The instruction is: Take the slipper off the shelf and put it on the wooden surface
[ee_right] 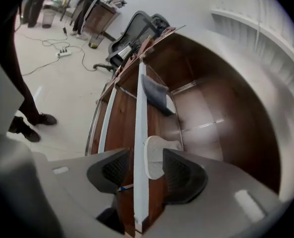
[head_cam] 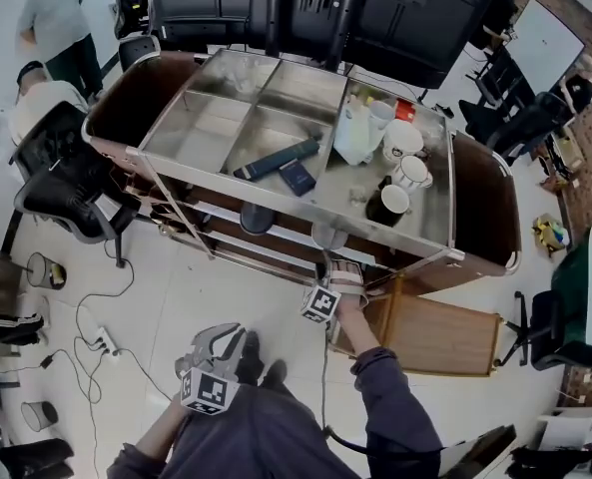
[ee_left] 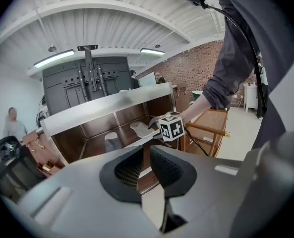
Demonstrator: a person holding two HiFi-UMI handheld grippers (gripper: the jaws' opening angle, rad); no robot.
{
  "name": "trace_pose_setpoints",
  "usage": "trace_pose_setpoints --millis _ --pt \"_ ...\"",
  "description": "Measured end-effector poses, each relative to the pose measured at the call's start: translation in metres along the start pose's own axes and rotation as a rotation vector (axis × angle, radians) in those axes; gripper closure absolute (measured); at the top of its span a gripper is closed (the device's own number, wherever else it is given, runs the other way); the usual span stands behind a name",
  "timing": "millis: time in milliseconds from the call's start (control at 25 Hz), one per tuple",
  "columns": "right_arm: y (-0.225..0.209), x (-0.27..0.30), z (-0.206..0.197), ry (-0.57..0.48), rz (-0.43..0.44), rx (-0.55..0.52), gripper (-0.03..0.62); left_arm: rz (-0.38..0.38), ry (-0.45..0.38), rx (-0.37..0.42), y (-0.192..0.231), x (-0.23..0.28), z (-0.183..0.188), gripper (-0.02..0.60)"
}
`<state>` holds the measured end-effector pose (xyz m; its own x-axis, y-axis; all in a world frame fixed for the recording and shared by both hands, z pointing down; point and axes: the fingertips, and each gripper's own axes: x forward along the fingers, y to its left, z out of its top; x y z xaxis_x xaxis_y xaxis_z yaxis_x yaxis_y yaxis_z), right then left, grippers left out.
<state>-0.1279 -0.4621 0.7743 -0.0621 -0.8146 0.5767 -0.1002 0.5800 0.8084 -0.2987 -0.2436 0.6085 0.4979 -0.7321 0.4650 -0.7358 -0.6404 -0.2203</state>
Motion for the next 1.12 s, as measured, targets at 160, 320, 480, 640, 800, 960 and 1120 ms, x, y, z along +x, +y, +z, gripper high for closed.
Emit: trace_pose_setpoints --millis 160,320,480,640,800,960,1120 --pt "0.0 0.048 -0.004 0.084 -0.011 -0.124 0.365 0.044 0.043 -0.039 0.036 -0.003 -0.019 0.523" --pt "0.004 0.065 -0.015 0.147 0.006 -0.145 0.454 0.037 0.073 -0.058 0.056 -0.001 -0.038 0.523" --pt "-0.007 0.035 -0.002 0.085 -0.039 -0.058 0.539 0.003 0.057 -0.061 0.063 0.007 -0.033 0.523" --pt "-0.017 -0.015 -0.004 0.03 -0.125 -0.032 0.557 -0.051 0.031 -0.045 0.048 0.018 -0.024 0.523" --pt "-0.026 -0.088 -0.011 -0.043 -0.193 0.009 0.559 -0.092 -0.012 -0.01 0.018 0.026 -0.004 0.523" --pt "-0.014 -0.172 -0.027 -0.103 -0.233 0.035 0.559 -0.134 -0.028 0.022 -0.029 0.03 0.011 0.525" --pt "0.009 -0.259 -0.061 -0.149 -0.253 0.058 0.557 -0.171 -0.048 0.062 -0.096 0.037 0.03 0.526"
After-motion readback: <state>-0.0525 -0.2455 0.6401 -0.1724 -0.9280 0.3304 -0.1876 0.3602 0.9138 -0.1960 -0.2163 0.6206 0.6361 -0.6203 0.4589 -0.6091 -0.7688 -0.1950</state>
